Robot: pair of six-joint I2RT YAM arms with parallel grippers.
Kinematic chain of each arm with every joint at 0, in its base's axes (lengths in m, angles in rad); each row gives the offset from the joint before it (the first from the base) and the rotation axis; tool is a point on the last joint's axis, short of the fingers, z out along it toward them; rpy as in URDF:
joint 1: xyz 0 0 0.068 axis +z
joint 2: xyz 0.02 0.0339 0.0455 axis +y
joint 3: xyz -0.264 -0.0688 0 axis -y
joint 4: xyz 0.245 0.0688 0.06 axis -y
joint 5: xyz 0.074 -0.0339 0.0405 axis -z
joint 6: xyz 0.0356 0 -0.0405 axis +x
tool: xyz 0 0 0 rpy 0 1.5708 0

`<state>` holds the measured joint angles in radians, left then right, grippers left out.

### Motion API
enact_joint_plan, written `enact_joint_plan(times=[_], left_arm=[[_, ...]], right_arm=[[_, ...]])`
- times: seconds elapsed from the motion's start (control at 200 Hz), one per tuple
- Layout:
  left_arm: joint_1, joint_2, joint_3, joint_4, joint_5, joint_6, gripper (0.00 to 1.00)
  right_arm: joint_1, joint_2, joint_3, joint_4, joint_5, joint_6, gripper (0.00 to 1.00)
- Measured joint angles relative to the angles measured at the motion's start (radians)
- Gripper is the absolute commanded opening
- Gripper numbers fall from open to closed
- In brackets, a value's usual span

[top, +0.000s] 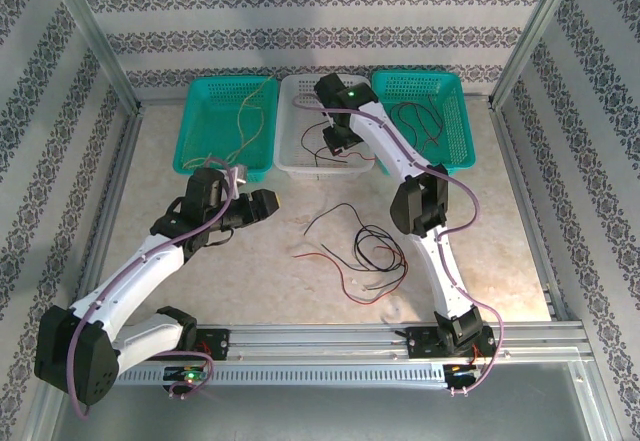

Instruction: Untangle the cables

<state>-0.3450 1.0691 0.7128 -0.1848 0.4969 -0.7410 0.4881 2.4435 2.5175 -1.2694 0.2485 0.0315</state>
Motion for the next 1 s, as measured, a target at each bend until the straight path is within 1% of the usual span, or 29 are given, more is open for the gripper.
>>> enact_joint_plan(times=[0.275,0.48,0.575,0.67,0.78,0.864,0.939,0.999], left_arm=[[0.0,0.005,-0.002,0.002,0.003,-0.001,0.63],[0.0,0.036,-0.002,0.013,0.007,-0.004,0.62],[0.0,0.051,-0.002,0.019,0.014,-0.005,0.62],[0.0,0.06,-0.002,0.023,0.019,-0.005,0.62],[0.0,0.061,-0.002,0.033,0.019,-0.004,0.62],[0.0,0.064,-0.002,0.039,0.018,-0.004,0.62],[0.0,0.068,-0.002,0.042,0.018,-0.003,0.62],[0.0,0.074,-0.002,0.043,0.019,-0.003,0.62]], right_arm=[[0.001,0.071,0.0,0.0,0.083,-0.021,0.55],[0.008,0.107,0.0,0.004,0.159,-0.04,0.5],[0.014,0.118,0.0,0.012,0.205,-0.051,0.45],[0.019,0.128,0.0,0.029,0.245,-0.066,0.35],[0.021,0.141,0.004,0.055,0.284,-0.081,0.19],[0.021,0.154,0.021,0.073,0.307,-0.091,0.08],[0.021,0.158,0.032,0.092,0.316,-0.086,0.0],[0.021,0.158,0.041,0.107,0.317,-0.084,0.0]])
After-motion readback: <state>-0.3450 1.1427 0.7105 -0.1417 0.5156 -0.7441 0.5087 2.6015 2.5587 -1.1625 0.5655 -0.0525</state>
